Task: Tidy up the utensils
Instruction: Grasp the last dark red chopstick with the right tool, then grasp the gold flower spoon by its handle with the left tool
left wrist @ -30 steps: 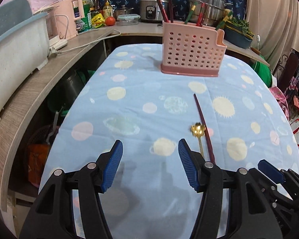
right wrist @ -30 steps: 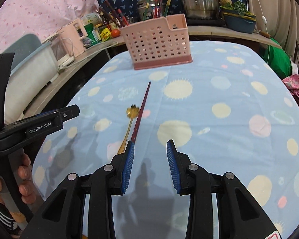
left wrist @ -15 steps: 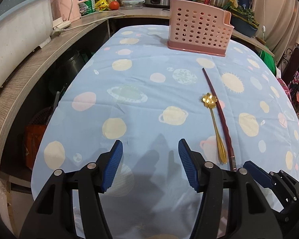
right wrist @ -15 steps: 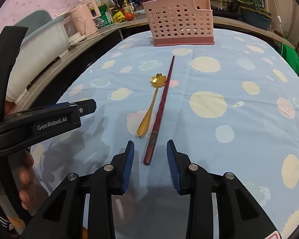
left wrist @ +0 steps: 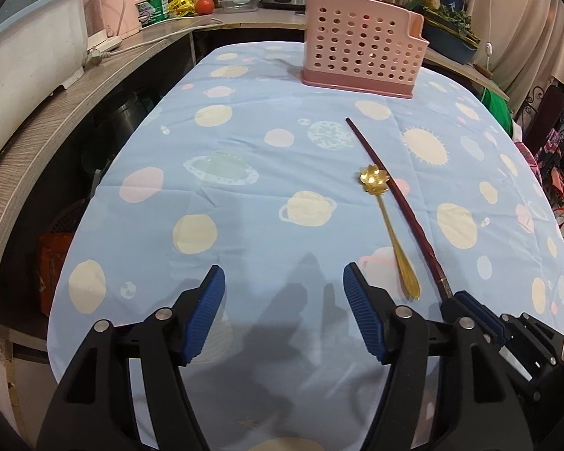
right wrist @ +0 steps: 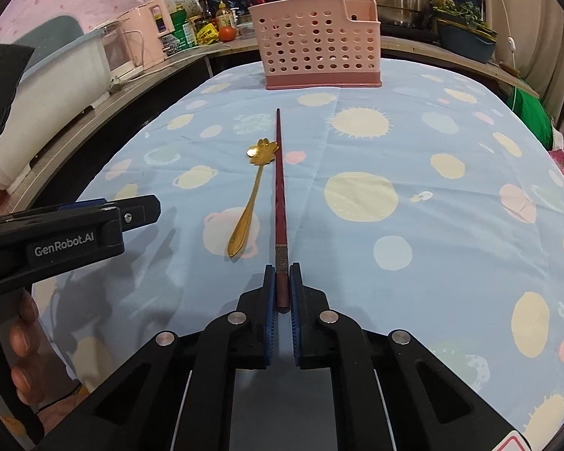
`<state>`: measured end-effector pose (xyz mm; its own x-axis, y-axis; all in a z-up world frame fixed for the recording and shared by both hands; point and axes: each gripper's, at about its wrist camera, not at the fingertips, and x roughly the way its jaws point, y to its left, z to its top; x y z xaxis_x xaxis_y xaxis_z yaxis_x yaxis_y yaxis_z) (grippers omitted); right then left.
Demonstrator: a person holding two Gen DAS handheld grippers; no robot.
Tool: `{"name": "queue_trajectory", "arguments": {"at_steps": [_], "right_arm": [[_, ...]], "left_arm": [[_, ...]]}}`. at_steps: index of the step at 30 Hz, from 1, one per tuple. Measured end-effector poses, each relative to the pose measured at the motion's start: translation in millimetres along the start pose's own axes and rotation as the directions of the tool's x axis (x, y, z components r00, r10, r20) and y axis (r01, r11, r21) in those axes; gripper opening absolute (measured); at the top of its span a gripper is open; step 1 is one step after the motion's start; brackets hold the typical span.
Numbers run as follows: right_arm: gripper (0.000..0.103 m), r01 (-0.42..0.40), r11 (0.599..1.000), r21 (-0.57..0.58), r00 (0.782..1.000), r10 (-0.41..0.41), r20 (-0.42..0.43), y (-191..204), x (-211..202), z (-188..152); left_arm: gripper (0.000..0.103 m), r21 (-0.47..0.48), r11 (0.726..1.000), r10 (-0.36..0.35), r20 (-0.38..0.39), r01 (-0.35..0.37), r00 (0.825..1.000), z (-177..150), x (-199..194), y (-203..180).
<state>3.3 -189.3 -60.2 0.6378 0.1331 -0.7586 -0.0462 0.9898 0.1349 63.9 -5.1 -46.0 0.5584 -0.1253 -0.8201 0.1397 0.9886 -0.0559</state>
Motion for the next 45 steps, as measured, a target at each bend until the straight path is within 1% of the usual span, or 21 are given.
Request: {"name": "queue_trajectory", "arguments": {"at_steps": [1, 7, 13, 15, 17, 19, 21, 23, 25, 26, 28, 30, 38, 45], "right_arm": [[0.007, 0.007, 1.0, 0.012, 1.0, -0.007, 0.004, -4.3, -1.1, 0.5], [0.007, 0.035, 0.995, 0.09, 0.999, -0.037, 0.021, -35.7, -9.2, 4.7], [0.007, 0.035, 0.99, 0.14, 0.999, -0.039, 0.023, -53.4, -11.7, 3.5], [0.007, 0.029, 0.988, 0.149, 0.999, -0.032, 0.019, -55.7, -10.6, 1.6], [0.007, 0.025, 0.988, 0.151, 0.999, -0.028, 0.016, -55.9, -9.6, 0.2], [0.007, 0.021, 0.988, 0.152, 1.0, -0.023, 0.015, -55.7, -8.7, -1.1], [0.007, 0.017, 0.988, 0.153, 1.0, -0.02, 0.017, -56.2, -8.7, -1.7], [0.007, 0.013, 0.988, 0.156, 1.0, -0.016, 0.019, -56.5, -8.4, -1.6], [0.007, 0.01, 0.987, 0.158, 1.0, -0.014, 0.02, -56.9, -8.3, -2.1], [0.007, 0.009, 0.987, 0.158, 1.0, -0.013, 0.021, -56.9, -8.5, -2.3], [0.007, 0.009, 0.987, 0.158, 1.0, -0.013, 0.022, -56.9, -8.6, -2.7], [0.007, 0.009, 0.987, 0.158, 1.0, -0.012, 0.021, -56.9, -8.6, -2.7], [0.007, 0.005, 0.988, 0.157, 0.999, -0.011, 0.04, -56.5, -17.0, -0.5], [0.007, -0.018, 0.987, 0.162, 0.994, 0.001, 0.107, -58.0, -44.2, 15.8]], "left_arm": [[0.067, 0.004, 1.0, -0.006, 0.001, 0.006, 1.0, -0.2, -0.5, -2.6], [0.069, 0.027, 0.998, -0.06, -0.013, 0.06, 0.998, -0.1, 1.3, -23.4], [0.069, 0.049, 0.993, -0.104, -0.037, 0.105, 0.994, -0.8, 13.0, -48.7], [0.069, 0.059, 0.992, -0.107, -0.047, 0.109, 0.993, -2.0, 18.5, -56.4], [0.066, 0.066, 0.992, -0.101, -0.053, 0.104, 0.993, -3.4, 23.0, -61.0], [0.061, 0.069, 0.993, -0.095, -0.062, 0.1, 0.993, -4.4, 26.7, -63.0], [0.056, 0.077, 0.993, -0.086, -0.054, 0.09, 0.995, -4.8, 26.5, -63.7], [0.046, 0.08, 0.993, -0.085, -0.052, 0.089, 0.995, -4.2, 25.6, -63.6], [0.032, 0.083, 0.992, -0.088, -0.052, 0.092, 0.995, -4.1, 24.6, -63.0], [0.029, 0.083, 0.992, -0.089, -0.053, 0.093, 0.995, -4.2, 24.4, -62.9], [0.018, 0.084, 0.992, -0.094, -0.054, 0.098, 0.994, -4.6, 23.8, -62.6], [0.011, 0.085, 0.991, -0.098, -0.056, 0.102, 0.994, -4.8, 24.2, -62.8], [0.01, 0.083, 0.991, -0.106, -0.041, 0.109, 0.994, -4.7, 14.6, -63.1], [0.01, 0.055, 0.992, -0.115, 0.026, 0.114, 0.993, 10.7, -13.1, -53.7]]}}
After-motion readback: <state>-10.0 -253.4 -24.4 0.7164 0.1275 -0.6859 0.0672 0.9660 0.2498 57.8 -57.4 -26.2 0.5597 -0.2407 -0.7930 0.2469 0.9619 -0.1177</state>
